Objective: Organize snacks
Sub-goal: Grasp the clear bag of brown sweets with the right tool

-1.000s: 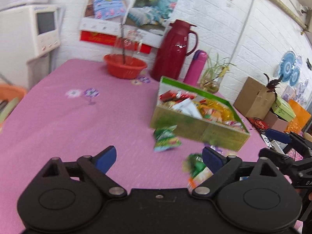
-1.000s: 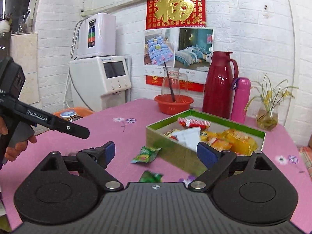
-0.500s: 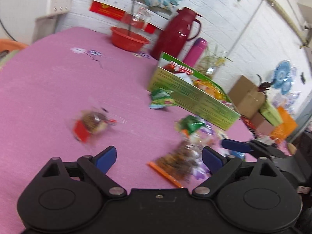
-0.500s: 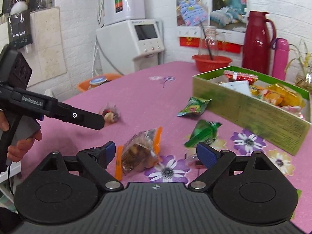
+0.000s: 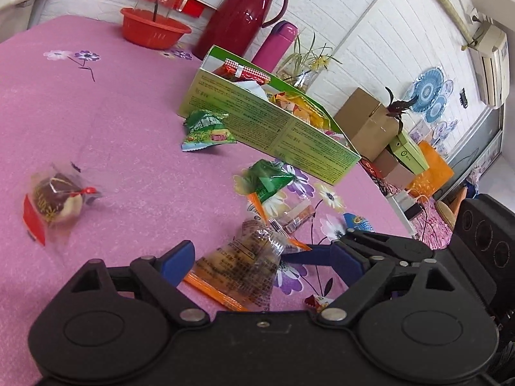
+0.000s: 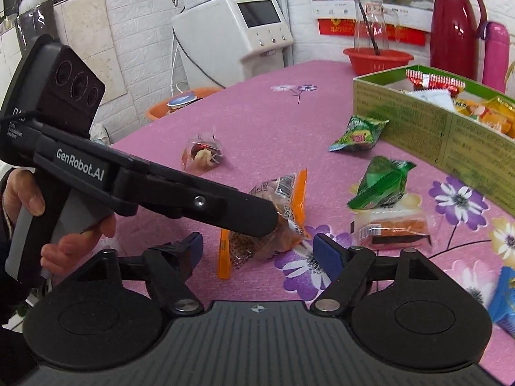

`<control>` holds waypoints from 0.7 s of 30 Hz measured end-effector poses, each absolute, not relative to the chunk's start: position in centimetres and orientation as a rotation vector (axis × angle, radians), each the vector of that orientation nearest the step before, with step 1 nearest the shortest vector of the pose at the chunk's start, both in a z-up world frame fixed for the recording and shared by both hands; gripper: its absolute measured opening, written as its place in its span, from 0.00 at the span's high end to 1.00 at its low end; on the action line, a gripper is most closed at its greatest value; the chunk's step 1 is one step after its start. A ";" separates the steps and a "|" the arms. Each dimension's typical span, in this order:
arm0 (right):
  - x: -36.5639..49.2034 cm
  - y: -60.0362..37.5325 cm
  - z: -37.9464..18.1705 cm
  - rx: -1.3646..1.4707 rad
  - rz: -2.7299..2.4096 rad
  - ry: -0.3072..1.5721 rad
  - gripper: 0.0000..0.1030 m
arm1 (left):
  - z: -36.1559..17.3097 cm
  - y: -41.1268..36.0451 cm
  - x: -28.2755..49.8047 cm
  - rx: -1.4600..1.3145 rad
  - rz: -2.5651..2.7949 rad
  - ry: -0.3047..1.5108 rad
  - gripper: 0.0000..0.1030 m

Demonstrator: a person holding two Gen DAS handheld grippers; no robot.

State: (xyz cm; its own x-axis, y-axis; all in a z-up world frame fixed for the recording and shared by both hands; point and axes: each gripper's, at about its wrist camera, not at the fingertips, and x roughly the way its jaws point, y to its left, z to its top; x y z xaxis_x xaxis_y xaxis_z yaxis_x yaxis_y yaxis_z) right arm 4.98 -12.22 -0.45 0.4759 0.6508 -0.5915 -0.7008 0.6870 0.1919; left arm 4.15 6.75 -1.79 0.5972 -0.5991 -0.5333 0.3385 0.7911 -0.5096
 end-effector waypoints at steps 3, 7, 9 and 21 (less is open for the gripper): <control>5.3 -11.9 -0.6 -0.070 0.817 0.699 0.00 | -2.0 6.8 4.6 -0.379 -0.577 0.762 0.36; 5.7 -11.7 -0.9 -0.051 0.799 0.697 0.09 | -2.9 6.7 5.1 -0.390 -0.592 0.787 0.74; 5.8 -11.8 -0.9 -0.043 0.796 0.696 0.13 | -2.8 6.7 4.9 -0.383 -0.578 0.785 0.76; 5.3 -14.2 2.2 -0.074 0.747 0.540 0.18 | 1.1 3.6 5.8 -0.313 -0.624 0.712 0.91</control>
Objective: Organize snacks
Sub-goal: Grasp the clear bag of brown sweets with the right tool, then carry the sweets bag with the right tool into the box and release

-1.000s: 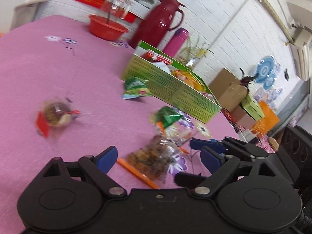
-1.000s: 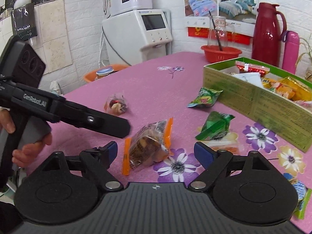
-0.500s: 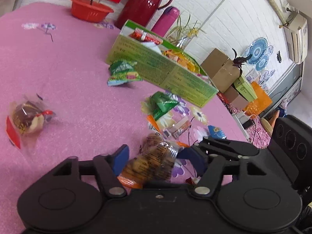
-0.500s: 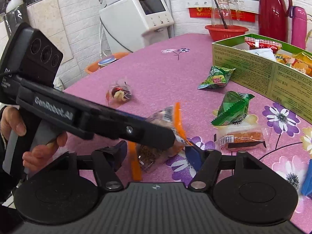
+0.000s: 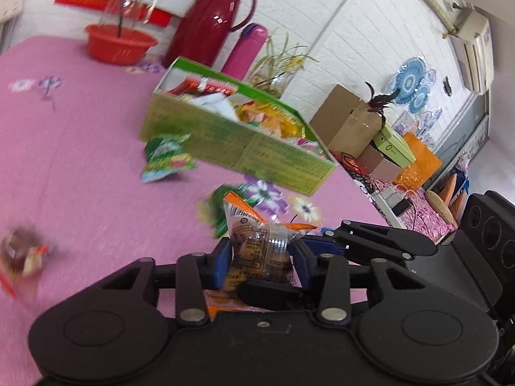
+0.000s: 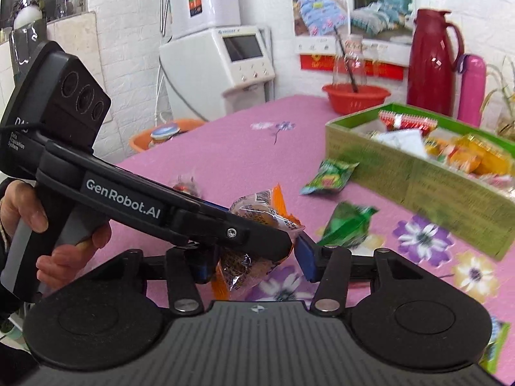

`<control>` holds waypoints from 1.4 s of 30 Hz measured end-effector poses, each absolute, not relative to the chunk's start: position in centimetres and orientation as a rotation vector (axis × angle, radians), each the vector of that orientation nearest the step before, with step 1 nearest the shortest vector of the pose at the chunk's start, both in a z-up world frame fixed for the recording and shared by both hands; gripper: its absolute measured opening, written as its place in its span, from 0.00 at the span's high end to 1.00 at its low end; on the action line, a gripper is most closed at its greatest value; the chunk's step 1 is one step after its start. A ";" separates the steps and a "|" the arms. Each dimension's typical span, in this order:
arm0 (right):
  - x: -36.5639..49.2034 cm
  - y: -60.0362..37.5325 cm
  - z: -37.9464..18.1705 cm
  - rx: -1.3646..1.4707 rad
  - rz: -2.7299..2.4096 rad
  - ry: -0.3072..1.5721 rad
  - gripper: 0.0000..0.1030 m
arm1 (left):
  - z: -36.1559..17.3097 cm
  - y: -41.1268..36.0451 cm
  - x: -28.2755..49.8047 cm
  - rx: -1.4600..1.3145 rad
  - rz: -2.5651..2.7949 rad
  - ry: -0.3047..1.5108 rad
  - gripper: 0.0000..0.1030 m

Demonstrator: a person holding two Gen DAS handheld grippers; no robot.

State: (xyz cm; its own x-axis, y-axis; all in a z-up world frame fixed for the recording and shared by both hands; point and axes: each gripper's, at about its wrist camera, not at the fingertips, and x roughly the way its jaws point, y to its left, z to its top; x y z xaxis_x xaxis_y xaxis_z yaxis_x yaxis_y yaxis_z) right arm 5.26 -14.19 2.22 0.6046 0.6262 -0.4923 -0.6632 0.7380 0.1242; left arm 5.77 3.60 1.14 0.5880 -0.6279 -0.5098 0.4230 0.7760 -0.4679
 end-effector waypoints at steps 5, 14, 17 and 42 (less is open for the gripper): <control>6.2 -15.8 3.6 -0.072 0.695 0.473 0.18 | 3.1 1.1 7.3 -0.253 -0.647 0.666 0.91; 10.4 -18.0 5.8 -0.075 0.597 0.344 0.20 | 5.9 -1.9 13.5 -0.229 -0.688 0.598 0.90; 12.4 -18.5 6.0 -0.072 0.578 0.326 0.20 | 6.1 -2.5 15.7 -0.227 -0.691 0.585 0.90; 20.7 -19.3 2.7 -0.154 0.430 0.334 0.00 | 3.5 -1.8 24.6 -0.222 -0.533 0.557 0.00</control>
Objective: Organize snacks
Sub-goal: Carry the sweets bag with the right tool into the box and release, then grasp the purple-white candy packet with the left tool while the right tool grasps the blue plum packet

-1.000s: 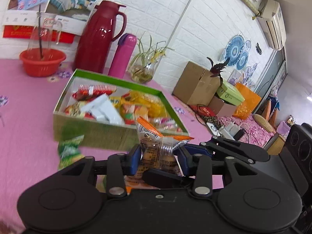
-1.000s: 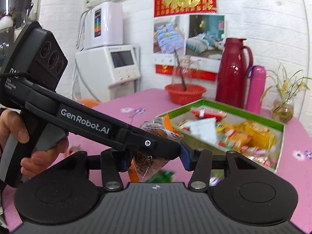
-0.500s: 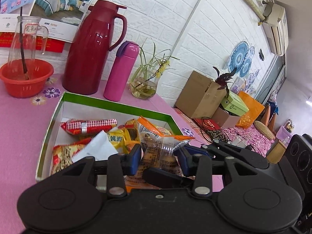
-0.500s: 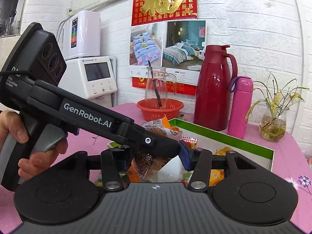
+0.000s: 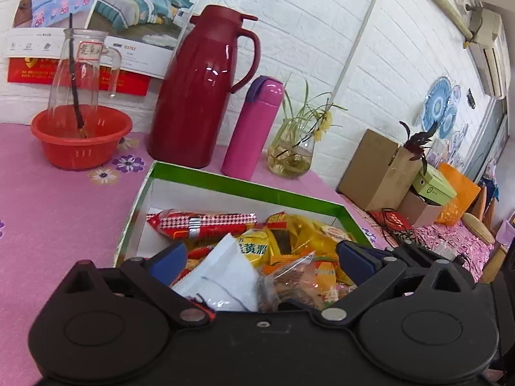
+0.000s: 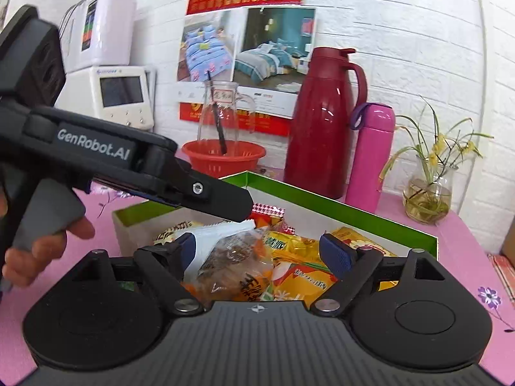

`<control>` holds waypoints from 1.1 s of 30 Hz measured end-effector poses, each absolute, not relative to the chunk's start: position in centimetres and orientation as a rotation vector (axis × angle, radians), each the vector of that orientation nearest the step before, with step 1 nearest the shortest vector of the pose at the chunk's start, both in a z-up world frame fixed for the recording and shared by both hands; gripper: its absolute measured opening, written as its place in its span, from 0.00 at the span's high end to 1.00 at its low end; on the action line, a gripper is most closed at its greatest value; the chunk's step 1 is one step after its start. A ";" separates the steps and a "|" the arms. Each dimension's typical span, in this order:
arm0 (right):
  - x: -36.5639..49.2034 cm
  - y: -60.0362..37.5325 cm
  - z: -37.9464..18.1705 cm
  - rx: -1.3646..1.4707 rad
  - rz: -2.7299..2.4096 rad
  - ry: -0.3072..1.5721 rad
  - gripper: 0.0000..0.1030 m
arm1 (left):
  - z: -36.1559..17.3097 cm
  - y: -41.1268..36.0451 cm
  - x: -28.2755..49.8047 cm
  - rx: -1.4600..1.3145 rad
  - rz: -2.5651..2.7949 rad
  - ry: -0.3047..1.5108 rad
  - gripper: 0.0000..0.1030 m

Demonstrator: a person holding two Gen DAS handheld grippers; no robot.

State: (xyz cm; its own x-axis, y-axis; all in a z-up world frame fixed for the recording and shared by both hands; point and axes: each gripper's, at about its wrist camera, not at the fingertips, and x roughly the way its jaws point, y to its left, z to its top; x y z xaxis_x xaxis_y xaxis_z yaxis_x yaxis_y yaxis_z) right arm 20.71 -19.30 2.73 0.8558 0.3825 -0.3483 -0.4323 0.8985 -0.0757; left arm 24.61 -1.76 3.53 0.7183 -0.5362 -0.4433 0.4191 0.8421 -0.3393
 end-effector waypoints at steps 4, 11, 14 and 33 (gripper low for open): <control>19.9 -19.1 3.4 -0.161 0.422 0.317 0.00 | 4.1 -1.2 23.9 -0.246 -0.528 0.549 0.00; 17.5 -19.1 5.0 -0.150 0.426 0.297 0.00 | 5.3 -0.6 20.6 -0.263 -0.513 0.535 0.00; 15.5 -19.1 5.4 -0.170 0.429 0.283 0.00 | 5.7 -0.2 18.7 -0.271 -0.506 0.533 0.00; 1.7 -22.3 2.6 -0.215 0.393 0.361 0.00 | 2.5 3.3 4.1 -0.255 -0.532 0.598 0.00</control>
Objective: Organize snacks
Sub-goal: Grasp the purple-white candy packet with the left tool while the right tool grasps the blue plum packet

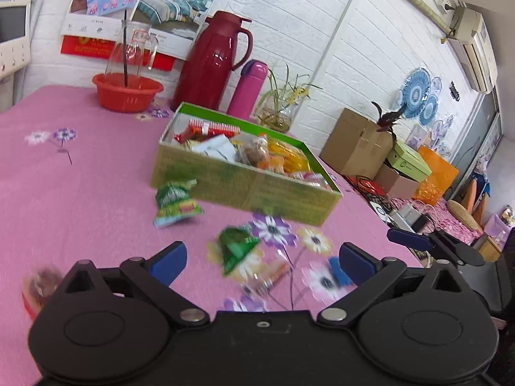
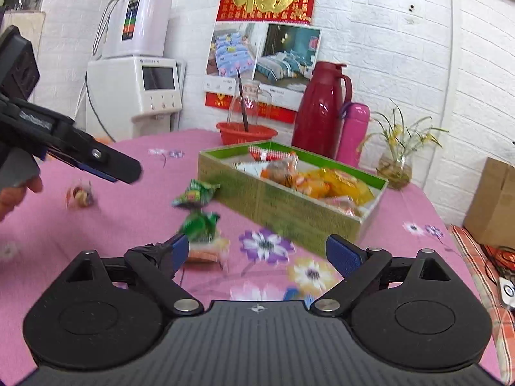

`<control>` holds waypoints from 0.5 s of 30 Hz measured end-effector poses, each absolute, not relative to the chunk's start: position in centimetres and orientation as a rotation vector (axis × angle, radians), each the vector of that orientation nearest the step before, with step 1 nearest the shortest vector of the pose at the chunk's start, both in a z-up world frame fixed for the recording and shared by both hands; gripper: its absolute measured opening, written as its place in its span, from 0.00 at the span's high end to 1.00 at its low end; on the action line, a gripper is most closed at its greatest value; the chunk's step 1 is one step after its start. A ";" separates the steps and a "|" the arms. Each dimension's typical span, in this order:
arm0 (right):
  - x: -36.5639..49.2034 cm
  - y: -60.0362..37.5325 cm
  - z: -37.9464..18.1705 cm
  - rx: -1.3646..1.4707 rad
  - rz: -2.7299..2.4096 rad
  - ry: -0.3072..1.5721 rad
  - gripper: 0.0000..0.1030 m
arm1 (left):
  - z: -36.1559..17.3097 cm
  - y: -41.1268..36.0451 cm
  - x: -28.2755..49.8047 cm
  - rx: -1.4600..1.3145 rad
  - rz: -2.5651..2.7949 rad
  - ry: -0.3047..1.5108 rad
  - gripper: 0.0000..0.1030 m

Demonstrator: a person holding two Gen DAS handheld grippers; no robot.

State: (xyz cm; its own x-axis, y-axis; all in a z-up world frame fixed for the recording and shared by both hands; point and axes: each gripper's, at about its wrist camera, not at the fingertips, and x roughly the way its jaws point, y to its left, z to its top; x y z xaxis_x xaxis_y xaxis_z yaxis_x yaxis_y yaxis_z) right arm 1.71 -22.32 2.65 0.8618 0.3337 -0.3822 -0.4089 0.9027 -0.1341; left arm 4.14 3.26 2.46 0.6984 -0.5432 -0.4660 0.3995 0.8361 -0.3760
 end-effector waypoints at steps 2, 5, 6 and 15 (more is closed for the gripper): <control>0.9 -22.5 2.0 -0.231 0.372 0.382 0.00 | 1.6 3.1 3.1 -0.271 -0.545 0.611 0.00; 0.3 -22.9 1.2 -0.240 0.353 0.407 0.00 | 0.4 2.6 1.4 -0.280 -0.570 0.652 0.00; 0.1 -23.0 0.9 -0.240 0.347 0.417 0.00 | 0.1 2.4 0.9 -0.274 -0.576 0.658 0.00; 2.8 -24.1 -0.3 -0.222 0.333 0.498 0.00 | -1.7 -0.3 -2.7 -0.160 -0.627 0.681 0.00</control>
